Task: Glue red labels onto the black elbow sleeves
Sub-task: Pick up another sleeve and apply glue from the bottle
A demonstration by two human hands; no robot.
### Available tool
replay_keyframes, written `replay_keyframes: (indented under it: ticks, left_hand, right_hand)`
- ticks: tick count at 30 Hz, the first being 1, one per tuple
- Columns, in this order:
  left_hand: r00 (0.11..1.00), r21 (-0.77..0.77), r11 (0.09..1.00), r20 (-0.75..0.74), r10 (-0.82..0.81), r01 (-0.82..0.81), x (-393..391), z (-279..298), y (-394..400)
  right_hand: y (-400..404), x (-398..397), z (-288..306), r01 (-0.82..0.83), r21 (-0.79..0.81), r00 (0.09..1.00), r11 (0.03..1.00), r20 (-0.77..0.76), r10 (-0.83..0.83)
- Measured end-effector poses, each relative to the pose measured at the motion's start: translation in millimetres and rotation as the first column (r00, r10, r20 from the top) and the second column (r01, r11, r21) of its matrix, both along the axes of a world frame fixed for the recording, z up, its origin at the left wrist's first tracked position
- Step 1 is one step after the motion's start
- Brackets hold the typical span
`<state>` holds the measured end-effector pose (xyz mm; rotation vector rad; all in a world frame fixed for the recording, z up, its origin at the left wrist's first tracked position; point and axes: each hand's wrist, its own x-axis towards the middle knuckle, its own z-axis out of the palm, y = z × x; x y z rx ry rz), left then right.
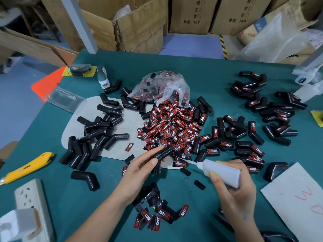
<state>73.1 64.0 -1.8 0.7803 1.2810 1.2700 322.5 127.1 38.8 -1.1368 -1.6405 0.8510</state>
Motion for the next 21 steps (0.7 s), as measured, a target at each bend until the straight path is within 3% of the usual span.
replay_keyframes:
  ticks: [21]
  left_hand:
    - [1.000, 0.003, 1.000, -0.001, -0.027, 0.027, -0.6, -1.7, -0.4]
  right_hand:
    - [-0.8, -2.4, 6.6, 0.014, -0.014, 1.000, 1.000, -0.011, -0.015]
